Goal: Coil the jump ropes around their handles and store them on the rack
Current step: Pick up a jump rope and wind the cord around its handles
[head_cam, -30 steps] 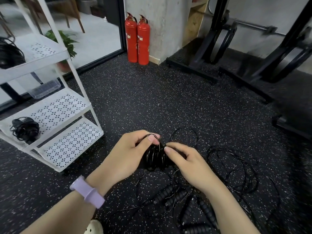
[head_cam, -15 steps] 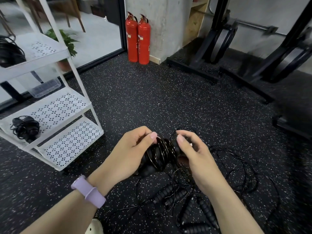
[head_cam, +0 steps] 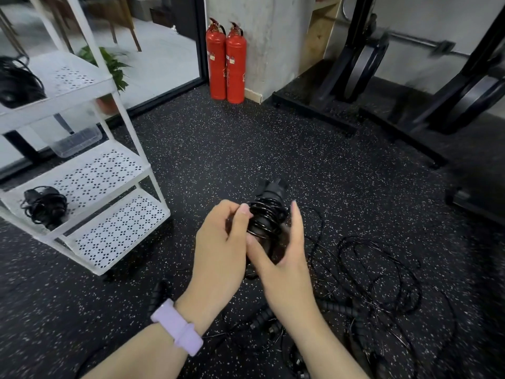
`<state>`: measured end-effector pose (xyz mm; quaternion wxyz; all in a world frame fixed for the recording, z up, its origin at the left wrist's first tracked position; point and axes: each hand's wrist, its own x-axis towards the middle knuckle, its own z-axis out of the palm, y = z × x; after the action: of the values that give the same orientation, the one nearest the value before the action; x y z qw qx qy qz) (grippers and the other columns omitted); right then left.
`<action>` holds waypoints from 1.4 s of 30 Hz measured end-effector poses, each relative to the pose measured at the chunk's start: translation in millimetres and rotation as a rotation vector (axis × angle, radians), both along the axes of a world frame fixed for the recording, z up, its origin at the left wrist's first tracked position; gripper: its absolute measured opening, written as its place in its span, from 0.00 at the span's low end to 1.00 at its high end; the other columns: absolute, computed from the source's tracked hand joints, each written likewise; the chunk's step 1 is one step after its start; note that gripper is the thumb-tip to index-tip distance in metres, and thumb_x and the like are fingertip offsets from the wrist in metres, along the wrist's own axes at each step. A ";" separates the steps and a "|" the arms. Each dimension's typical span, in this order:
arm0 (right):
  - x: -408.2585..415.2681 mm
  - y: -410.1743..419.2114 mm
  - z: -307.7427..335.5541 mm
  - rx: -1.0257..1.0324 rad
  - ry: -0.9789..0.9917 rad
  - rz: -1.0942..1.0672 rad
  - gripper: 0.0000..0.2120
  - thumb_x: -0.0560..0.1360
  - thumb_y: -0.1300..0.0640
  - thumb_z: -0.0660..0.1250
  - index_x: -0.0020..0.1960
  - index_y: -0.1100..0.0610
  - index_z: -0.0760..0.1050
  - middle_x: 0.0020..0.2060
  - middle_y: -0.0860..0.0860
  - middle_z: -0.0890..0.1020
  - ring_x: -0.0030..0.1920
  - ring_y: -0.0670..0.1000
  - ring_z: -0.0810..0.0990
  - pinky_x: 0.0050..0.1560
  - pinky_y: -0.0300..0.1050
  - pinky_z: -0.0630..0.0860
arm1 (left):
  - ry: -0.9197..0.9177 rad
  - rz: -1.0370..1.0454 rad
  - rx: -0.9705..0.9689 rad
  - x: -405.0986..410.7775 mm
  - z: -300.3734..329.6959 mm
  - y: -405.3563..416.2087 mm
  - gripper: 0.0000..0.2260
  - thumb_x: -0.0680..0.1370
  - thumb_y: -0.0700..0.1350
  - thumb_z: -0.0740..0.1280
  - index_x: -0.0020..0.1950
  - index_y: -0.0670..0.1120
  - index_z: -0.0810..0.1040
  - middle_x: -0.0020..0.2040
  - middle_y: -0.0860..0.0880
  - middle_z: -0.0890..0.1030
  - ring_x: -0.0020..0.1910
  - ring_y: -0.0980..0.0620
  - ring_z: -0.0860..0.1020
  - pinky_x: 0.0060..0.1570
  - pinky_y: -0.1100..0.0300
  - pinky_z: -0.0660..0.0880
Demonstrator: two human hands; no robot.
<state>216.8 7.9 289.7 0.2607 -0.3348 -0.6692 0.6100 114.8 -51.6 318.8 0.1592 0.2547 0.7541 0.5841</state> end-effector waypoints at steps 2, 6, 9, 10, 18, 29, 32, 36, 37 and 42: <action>1.5 1.9 2.6 0.145 -0.028 0.025 0.40 0.77 0.35 0.68 0.80 0.27 0.48 0.73 0.28 0.64 0.69 0.25 0.63 0.60 0.19 0.63 | 0.004 -0.029 0.004 1.9 1.1 -1.7 0.11 0.82 0.52 0.63 0.42 0.51 0.77 0.36 0.51 0.81 0.34 0.55 0.77 0.35 0.63 0.72; 4.4 12.1 6.8 0.196 -0.059 0.067 0.31 0.80 0.35 0.61 0.77 0.24 0.51 0.75 0.29 0.61 0.70 0.23 0.60 0.61 0.21 0.63 | -0.030 -0.108 0.039 2.6 5.4 -5.8 0.06 0.80 0.53 0.68 0.47 0.52 0.78 0.37 0.56 0.83 0.30 0.63 0.78 0.32 0.72 0.71; 5.8 19.0 8.5 0.166 -0.055 0.031 0.26 0.80 0.33 0.57 0.75 0.21 0.53 0.76 0.27 0.62 0.72 0.27 0.62 0.70 0.36 0.64 | -0.012 -0.167 0.023 -0.3 4.4 -7.9 0.05 0.82 0.51 0.65 0.58 0.56 0.77 0.48 0.62 0.84 0.47 0.64 0.82 0.48 0.70 0.76; 5.9 21.2 8.7 0.141 -0.027 -0.001 0.25 0.80 0.33 0.56 0.75 0.22 0.55 0.75 0.27 0.64 0.72 0.28 0.64 0.72 0.39 0.66 | -0.014 -0.196 0.011 -1.5 5.1 -8.2 0.08 0.83 0.47 0.64 0.61 0.56 0.77 0.51 0.63 0.84 0.51 0.64 0.82 0.54 0.67 0.76; 5.8 21.6 15.0 0.011 0.082 -0.059 0.18 0.83 0.42 0.57 0.70 0.40 0.77 0.65 0.44 0.82 0.66 0.53 0.81 0.65 0.66 0.76 | 0.037 -0.134 -0.053 -8.9 9.5 -7.5 0.08 0.75 0.43 0.76 0.47 0.57 0.84 0.44 0.59 0.85 0.47 0.61 0.82 0.56 0.57 0.80; -1.6 7.5 15.2 0.083 0.147 -0.207 0.16 0.83 0.45 0.60 0.64 0.47 0.80 0.65 0.44 0.79 0.66 0.45 0.78 0.71 0.53 0.73 | 0.364 -0.267 -0.130 -11.0 0.9 -11.3 0.05 0.79 0.58 0.66 0.51 0.60 0.73 0.48 0.61 0.79 0.50 0.59 0.79 0.46 0.66 0.75; -3.8 4.8 15.7 0.010 0.185 -0.282 0.14 0.83 0.43 0.60 0.59 0.45 0.81 0.64 0.49 0.80 0.64 0.49 0.79 0.69 0.57 0.74 | 0.440 -0.271 -0.140 -11.1 -0.9 -12.8 0.04 0.82 0.56 0.62 0.52 0.58 0.73 0.43 0.61 0.78 0.46 0.59 0.78 0.43 0.63 0.73; -4.3 12.2 22.5 -0.089 0.219 -0.317 0.16 0.81 0.39 0.60 0.53 0.47 0.81 0.58 0.58 0.80 0.59 0.58 0.80 0.66 0.67 0.74 | 0.427 -0.254 -0.130 -9.5 -1.4 -14.8 0.05 0.83 0.54 0.59 0.53 0.55 0.72 0.40 0.57 0.78 0.39 0.56 0.78 0.40 0.52 0.77; -4.3 14.3 23.5 -0.090 0.211 -0.305 0.16 0.80 0.38 0.59 0.50 0.47 0.80 0.57 0.60 0.79 0.56 0.58 0.80 0.65 0.66 0.75 | 0.429 -0.258 -0.125 -8.6 -1.0 -14.9 0.05 0.83 0.53 0.59 0.55 0.55 0.72 0.40 0.58 0.78 0.39 0.56 0.79 0.40 0.50 0.78; -4.0 19.5 22.5 -0.058 0.137 -0.234 0.17 0.79 0.37 0.59 0.40 0.47 0.74 0.50 0.61 0.75 0.45 0.50 0.73 0.51 0.52 0.71 | 0.547 -0.258 -0.179 -6.5 0.9 -16.0 0.04 0.83 0.54 0.58 0.56 0.58 0.71 0.44 0.63 0.74 0.42 0.58 0.76 0.40 0.56 0.75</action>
<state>212.8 27.5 312.1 0.3651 -0.3756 -0.5883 0.6160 108.3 -67.6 319.7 0.0450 0.4809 0.7789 0.4000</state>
